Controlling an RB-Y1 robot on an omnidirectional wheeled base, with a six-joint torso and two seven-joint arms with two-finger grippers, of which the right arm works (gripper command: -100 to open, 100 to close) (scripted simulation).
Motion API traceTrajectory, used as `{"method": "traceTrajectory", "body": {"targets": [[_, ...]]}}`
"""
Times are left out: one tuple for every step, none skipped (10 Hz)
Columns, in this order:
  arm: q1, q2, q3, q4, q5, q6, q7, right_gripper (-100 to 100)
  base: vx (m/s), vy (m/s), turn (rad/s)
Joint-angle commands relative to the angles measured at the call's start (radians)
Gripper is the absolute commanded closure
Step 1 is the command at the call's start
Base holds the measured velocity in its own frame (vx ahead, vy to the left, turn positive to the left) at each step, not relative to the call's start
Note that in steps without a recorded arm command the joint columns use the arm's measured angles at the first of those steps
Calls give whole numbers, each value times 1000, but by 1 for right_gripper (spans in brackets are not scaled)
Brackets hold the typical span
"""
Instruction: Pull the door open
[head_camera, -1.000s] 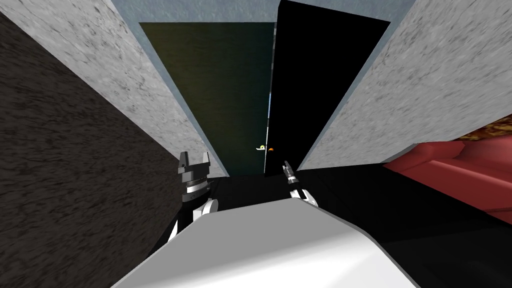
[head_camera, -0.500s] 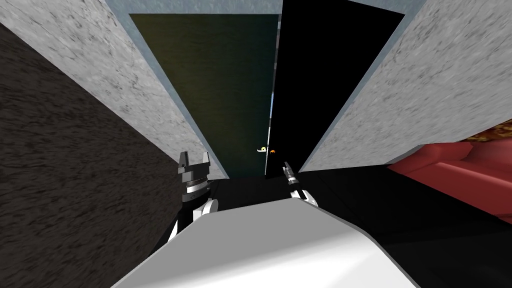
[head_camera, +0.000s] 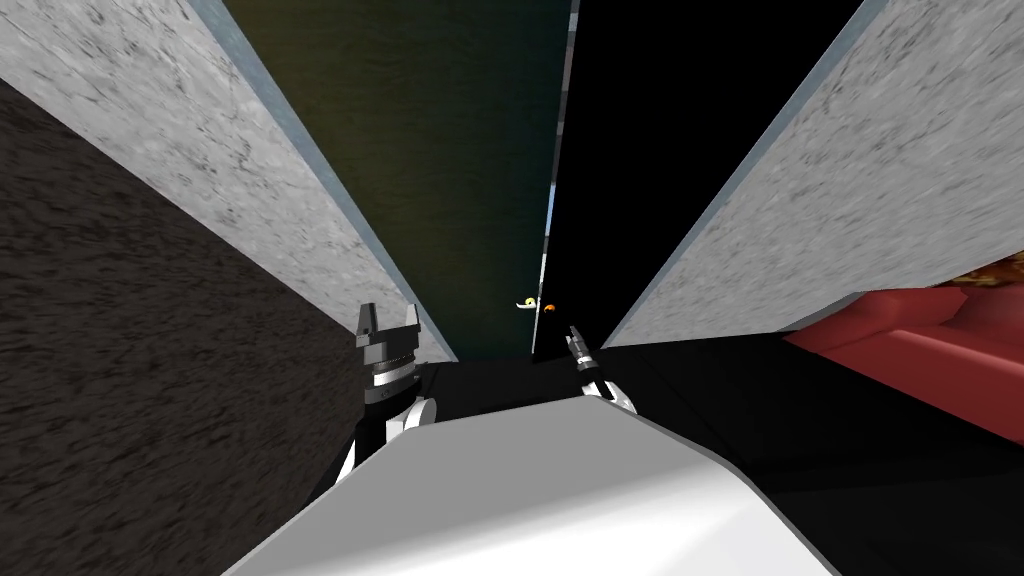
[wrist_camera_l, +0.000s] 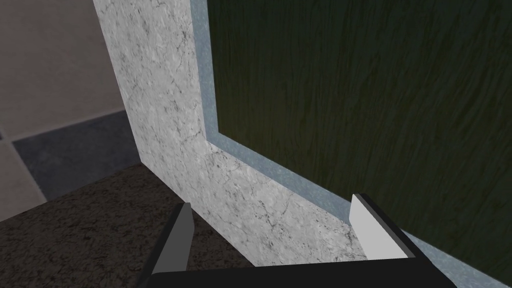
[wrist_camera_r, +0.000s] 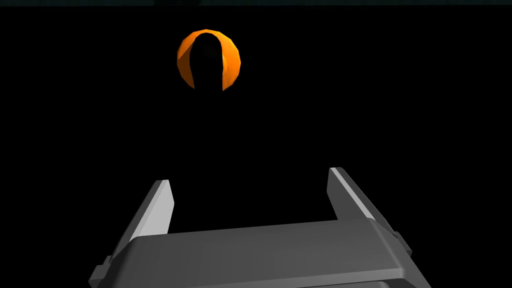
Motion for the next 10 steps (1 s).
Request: {"method": "traceTrajectory", "body": {"targets": [[-14,-4,-2,38,2,-12,-10,-100,108,15,0],[-19,-6,-3,51,3,-16,-13,-100,123,13,-1],[-28,-9,-5,77,4,-25,-20,-100,135,24,1],[-33,-10,-6,90,5,-28,-23,-100,147,38,-1],[-42,-13,-7,117,6,-37,-30,-100,178,38,-3],[-49,-15,-8,136,7,-43,-35,-100,180,20,-1],[-55,-17,-9,152,8,-48,-39,-100,153,9,1],[-50,-17,-8,140,8,-44,-36,-100,66,4,3],[-29,-44,-37,169,-9,-57,-45,-100,39,-9,102],[-29,-44,-37,169,-9,-57,-45,-100,30,-21,53]]}}
